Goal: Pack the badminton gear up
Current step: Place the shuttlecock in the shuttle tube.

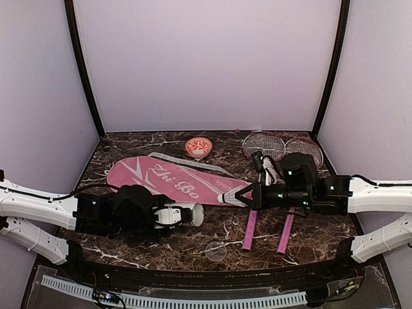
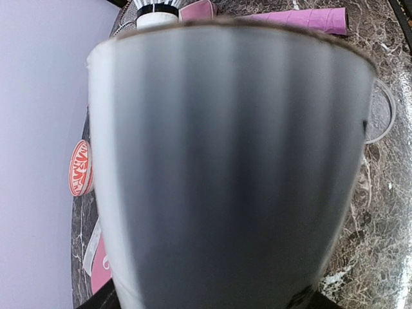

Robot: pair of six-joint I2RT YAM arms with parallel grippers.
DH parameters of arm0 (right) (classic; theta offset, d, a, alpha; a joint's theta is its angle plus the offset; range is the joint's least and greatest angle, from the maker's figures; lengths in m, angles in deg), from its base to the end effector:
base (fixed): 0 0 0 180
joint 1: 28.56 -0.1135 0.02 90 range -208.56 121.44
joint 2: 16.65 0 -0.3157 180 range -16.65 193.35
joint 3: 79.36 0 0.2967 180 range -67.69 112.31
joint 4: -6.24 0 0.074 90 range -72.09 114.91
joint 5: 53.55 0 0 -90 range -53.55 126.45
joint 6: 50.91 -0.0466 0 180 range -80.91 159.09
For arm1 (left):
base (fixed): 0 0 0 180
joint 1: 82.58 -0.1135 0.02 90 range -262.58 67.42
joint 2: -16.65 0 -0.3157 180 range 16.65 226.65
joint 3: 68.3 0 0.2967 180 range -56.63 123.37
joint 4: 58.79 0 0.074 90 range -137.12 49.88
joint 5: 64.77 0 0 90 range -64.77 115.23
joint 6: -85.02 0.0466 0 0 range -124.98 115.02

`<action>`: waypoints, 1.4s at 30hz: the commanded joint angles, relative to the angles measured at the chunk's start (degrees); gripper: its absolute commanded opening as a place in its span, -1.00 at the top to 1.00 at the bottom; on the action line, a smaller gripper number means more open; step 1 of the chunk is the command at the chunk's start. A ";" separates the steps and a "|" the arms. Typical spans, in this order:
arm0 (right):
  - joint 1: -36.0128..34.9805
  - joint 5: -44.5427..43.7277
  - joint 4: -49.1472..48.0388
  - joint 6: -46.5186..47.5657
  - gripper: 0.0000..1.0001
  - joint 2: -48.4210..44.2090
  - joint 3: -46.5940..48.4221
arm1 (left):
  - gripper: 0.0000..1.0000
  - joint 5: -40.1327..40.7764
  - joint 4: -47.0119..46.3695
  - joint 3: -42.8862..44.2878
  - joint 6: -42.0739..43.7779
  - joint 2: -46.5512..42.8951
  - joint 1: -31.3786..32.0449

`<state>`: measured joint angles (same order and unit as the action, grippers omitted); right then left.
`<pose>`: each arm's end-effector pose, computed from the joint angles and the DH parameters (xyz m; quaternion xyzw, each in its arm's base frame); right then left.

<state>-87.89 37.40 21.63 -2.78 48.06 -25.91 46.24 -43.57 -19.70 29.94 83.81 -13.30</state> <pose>0.1442 0.2446 0.2869 -0.1335 0.8405 0.4102 0.3278 0.1134 -0.2526 0.2447 0.6316 0.6005 0.0168 0.4901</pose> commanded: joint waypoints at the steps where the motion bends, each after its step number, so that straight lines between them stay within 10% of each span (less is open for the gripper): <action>1: -1.99 6.28 0.64 0.64 1.00 -2.41 2.37 | -0.36 -0.46 0.43 1.24 -0.71 0.08 -0.11; 20: -12.22 1.22 -2.56 0.17 1.00 6.33 8.05 | -0.36 -0.64 0.58 1.31 -0.82 -0.71 -0.11; 42: -14.20 1.51 -29.55 -6.20 1.00 19.17 2.97 | -0.37 -0.81 0.75 1.31 -0.93 -1.13 0.25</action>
<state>-101.42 39.19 -2.08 -7.80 66.64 -22.00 45.72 -43.53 -19.68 29.92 84.18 -13.30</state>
